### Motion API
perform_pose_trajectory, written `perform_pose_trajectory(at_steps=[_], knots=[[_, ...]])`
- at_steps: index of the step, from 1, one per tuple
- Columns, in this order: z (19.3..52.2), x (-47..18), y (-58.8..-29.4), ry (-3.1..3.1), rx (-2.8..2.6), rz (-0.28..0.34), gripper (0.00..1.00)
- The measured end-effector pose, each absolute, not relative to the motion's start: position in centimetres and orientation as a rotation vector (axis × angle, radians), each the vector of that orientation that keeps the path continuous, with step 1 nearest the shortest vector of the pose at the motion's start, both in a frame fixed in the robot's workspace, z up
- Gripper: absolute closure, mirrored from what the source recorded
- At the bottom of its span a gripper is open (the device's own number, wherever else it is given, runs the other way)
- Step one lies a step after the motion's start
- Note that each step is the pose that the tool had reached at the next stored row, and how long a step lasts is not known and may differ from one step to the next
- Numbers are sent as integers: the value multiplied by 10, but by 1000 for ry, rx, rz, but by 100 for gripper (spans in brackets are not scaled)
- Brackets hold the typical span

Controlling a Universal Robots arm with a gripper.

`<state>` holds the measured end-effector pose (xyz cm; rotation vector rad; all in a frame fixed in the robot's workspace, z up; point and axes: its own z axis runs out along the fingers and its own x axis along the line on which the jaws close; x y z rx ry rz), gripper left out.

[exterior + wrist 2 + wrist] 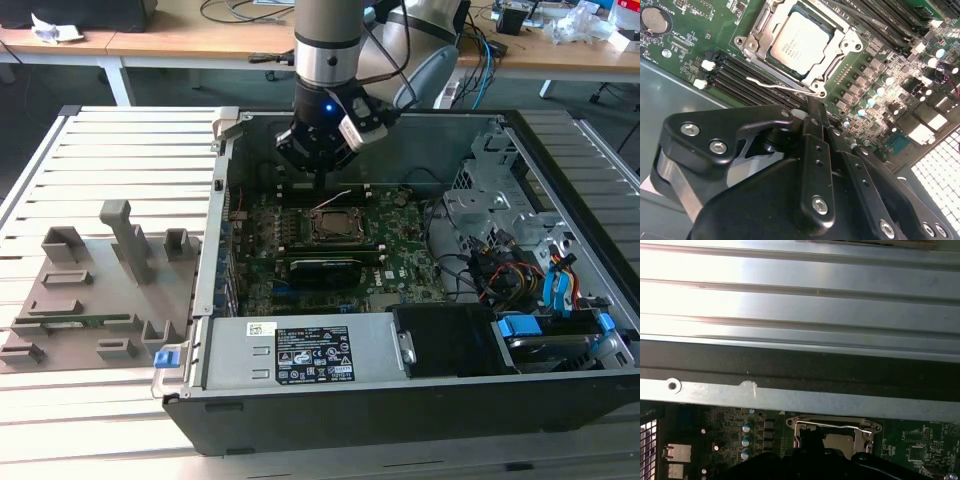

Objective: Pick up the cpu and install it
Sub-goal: 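Install the first cpu locking lever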

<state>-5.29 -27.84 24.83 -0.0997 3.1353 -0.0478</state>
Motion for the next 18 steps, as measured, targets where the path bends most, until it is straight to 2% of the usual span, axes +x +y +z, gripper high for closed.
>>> perform_pose_trajectory(at_steps=[18], knots=[[232,-53,-278,3135,-100,-48,89]])
